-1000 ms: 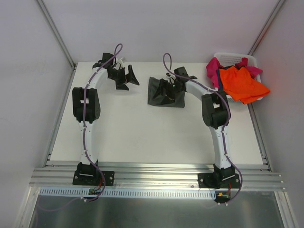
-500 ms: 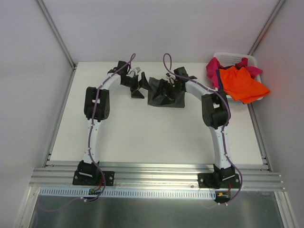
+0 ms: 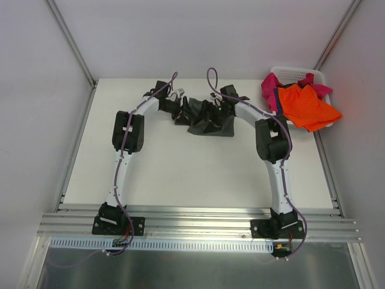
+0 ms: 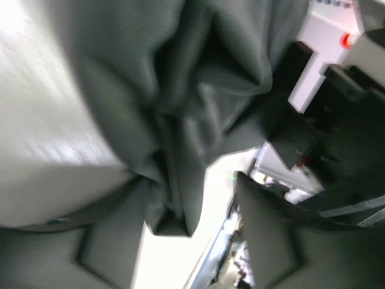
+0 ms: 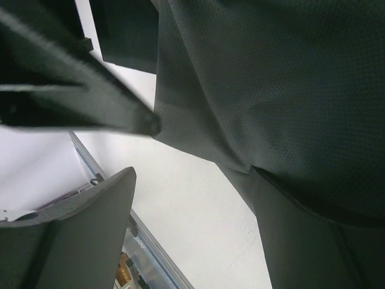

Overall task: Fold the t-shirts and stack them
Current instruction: Put the neatly folded tshirt into the corner of the board with the left arm

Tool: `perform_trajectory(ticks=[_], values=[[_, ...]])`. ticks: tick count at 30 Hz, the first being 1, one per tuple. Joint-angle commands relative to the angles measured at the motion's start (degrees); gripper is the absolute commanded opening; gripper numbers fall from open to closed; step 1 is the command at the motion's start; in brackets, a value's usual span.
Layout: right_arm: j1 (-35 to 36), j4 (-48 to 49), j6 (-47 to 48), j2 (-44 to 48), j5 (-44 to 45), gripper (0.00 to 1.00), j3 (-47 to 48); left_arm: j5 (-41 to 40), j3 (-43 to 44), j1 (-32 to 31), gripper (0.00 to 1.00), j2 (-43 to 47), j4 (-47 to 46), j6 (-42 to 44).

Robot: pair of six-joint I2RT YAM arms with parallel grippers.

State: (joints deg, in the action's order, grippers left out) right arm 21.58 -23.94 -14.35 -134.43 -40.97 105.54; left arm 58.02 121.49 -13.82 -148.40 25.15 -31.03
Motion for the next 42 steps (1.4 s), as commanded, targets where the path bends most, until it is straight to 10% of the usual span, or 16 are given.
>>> perform_trajectory(ticks=[1, 6, 8, 42], values=[[0.13, -2.25, -0.33, 2.77, 0.63, 0.8, 0.72, -5.11, -0.47, -1.03, 0.54, -3.13, -0.18, 0.97], [0.13, -2.16, -0.24, 2.77, 0.8, 0.8, 0.99, -5.81, -2.04, -0.59, 0.04, -0.85, -0.19, 0.97], [0.13, -2.33, 0.02, 2.86, 0.8, 0.8, 1.08, -5.9, -3.01, -0.24, 0.0, 0.03, -0.1, 1.32], [-12.44, -6.46, 8.2, 12.7, 3.88, 0.82, 8.63, -23.73, -21.56, 27.62, 0.0, 29.04, 32.32, 28.74]])
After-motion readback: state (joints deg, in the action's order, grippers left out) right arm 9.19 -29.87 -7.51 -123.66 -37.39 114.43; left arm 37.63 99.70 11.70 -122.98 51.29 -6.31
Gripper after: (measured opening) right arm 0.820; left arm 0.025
